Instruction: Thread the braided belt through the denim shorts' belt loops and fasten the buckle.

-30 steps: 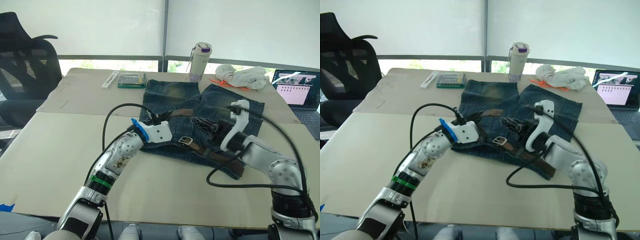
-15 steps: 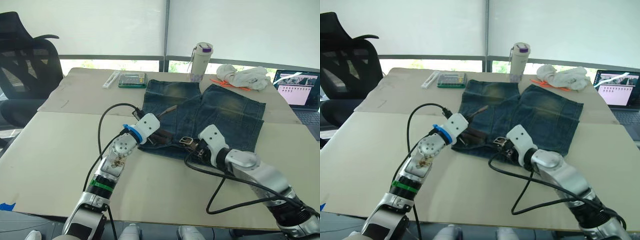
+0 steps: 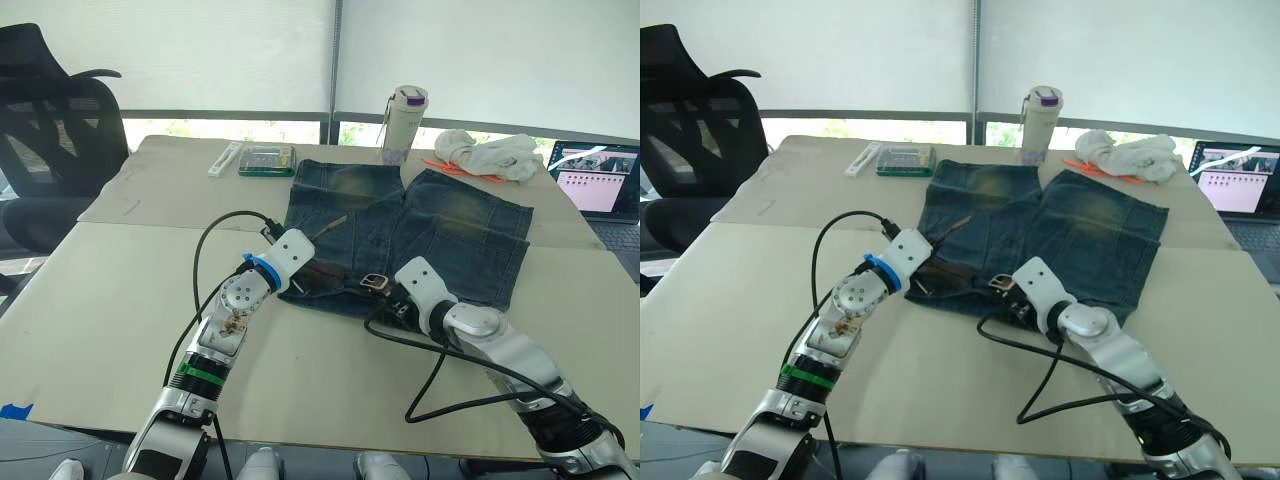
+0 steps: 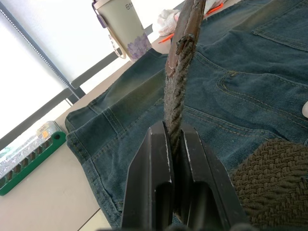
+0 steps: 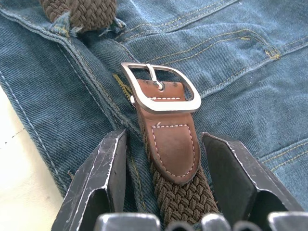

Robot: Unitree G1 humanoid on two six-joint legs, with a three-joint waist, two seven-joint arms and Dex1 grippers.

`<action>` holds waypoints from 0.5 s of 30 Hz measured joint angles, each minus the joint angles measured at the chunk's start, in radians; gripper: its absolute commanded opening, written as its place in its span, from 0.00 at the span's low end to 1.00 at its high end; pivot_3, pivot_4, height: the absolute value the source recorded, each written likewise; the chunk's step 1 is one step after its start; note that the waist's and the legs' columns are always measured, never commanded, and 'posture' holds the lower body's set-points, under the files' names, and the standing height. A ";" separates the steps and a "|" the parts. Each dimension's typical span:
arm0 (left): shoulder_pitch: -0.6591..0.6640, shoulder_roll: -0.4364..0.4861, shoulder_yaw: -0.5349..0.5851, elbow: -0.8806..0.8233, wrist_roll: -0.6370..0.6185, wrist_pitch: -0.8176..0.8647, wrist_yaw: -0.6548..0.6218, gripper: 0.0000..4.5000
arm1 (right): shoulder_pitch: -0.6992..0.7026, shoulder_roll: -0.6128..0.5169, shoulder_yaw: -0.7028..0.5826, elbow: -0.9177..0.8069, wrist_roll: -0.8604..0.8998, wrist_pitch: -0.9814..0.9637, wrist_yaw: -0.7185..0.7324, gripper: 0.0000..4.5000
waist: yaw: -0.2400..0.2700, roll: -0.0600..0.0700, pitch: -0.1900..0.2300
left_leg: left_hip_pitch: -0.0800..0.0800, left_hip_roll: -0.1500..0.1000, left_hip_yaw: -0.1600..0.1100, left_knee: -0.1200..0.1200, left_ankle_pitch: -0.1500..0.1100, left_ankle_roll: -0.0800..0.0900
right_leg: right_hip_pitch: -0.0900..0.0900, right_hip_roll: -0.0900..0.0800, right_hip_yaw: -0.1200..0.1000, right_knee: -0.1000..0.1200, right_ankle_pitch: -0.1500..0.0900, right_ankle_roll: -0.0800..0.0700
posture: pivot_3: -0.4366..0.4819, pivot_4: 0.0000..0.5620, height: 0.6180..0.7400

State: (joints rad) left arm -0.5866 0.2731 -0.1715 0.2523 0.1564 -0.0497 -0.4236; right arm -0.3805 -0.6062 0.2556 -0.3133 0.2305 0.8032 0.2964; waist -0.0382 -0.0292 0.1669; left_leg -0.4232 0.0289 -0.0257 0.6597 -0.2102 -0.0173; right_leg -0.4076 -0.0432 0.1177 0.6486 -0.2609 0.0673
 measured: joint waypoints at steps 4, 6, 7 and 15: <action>0.011 0.000 -0.004 0.000 0.001 -0.006 0.000 0.00 | 0.000 0.021 -0.017 0.009 -0.025 0.012 -0.015 0.13 | 0.000 0.000 0.000 | 0.000 0.000 0.000 0.000 0.000 0.000 | 0.000 0.000 0.000 0.000 0.000 0.000 | 0.48 0.27 0.98; 0.012 0.001 -0.007 0.000 0.002 -0.011 0.000 0.00 | 0.000 0.024 -0.031 0.009 -0.034 0.012 -0.015 0.00 | 0.000 0.000 0.000 | 0.000 0.000 0.000 0.000 0.000 0.000 | 0.000 0.000 0.000 0.000 0.000 0.000 | 0.48 0.27 0.98; 0.012 0.002 -0.007 0.000 0.003 -0.012 -0.001 0.00 | 0.001 0.025 -0.033 0.009 -0.040 0.012 -0.014 0.00 | 0.000 0.000 0.000 | 0.000 0.000 0.000 0.000 0.000 0.000 | 0.000 0.000 0.000 0.000 0.000 0.000 | 0.48 0.27 0.98; 0.017 0.001 -0.034 -0.005 0.001 0.012 -0.046 0.00 | 0.040 0.114 -0.116 -0.002 -0.053 -0.054 -0.017 0.00 | 0.000 0.000 0.000 | 0.000 0.000 0.000 0.000 0.000 0.000 | 0.000 0.000 0.000 0.000 0.000 0.000 | 0.48 0.27 0.98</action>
State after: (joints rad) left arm -0.5696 0.2744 -0.2057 0.2469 0.1578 -0.0372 -0.4692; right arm -0.3404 -0.4924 0.1399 -0.3153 0.1777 0.7496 0.2789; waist -0.0382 -0.0292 0.1669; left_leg -0.4232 0.0289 -0.0259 0.6598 -0.2102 -0.0174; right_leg -0.4076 -0.0431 0.1175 0.6489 -0.2608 0.0673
